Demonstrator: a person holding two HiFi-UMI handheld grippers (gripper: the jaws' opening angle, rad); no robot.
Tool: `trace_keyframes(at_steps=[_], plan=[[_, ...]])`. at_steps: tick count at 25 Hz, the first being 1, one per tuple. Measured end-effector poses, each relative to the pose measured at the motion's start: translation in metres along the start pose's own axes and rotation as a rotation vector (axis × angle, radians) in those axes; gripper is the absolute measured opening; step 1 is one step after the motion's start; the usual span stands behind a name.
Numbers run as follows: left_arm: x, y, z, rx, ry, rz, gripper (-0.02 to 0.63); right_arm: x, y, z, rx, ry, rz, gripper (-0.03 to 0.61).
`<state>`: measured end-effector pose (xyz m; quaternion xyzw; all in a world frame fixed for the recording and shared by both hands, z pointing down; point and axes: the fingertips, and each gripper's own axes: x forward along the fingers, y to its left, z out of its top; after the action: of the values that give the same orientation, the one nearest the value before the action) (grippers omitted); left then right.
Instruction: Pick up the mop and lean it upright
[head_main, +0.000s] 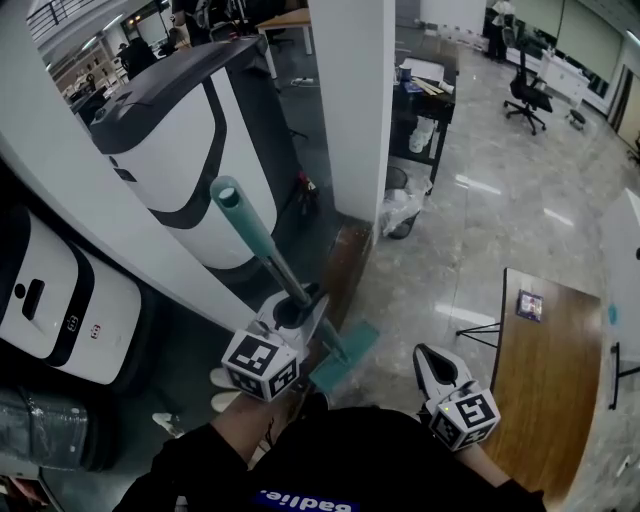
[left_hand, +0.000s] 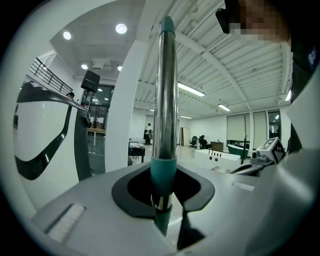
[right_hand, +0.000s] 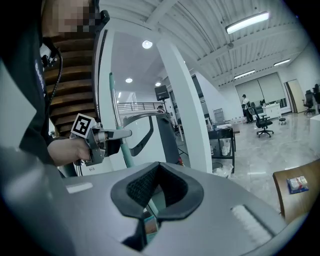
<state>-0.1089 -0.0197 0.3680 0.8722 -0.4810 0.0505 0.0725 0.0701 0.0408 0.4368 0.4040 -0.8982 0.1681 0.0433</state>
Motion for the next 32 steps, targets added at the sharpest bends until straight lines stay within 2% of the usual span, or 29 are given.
trace_keyframes(at_steps=[8,16,26,32], plan=[[0.019,-0.049,-0.002,0.021,0.018,-0.078,0.095,-0.022,-0.023,-0.002,0.000,-0.007,-0.023,0.005],[0.037,-0.079,-0.001,0.036,0.026,-0.100,0.097,-0.043,-0.046,-0.006,0.015,-0.013,-0.033,0.005],[0.059,-0.094,0.013,0.039,0.006,-0.131,0.097,-0.048,-0.061,-0.004,0.029,-0.009,-0.036,0.005],[0.075,-0.085,0.018,0.038,-0.012,-0.157,0.097,-0.036,-0.066,-0.007,0.029,0.006,-0.046,0.005]])
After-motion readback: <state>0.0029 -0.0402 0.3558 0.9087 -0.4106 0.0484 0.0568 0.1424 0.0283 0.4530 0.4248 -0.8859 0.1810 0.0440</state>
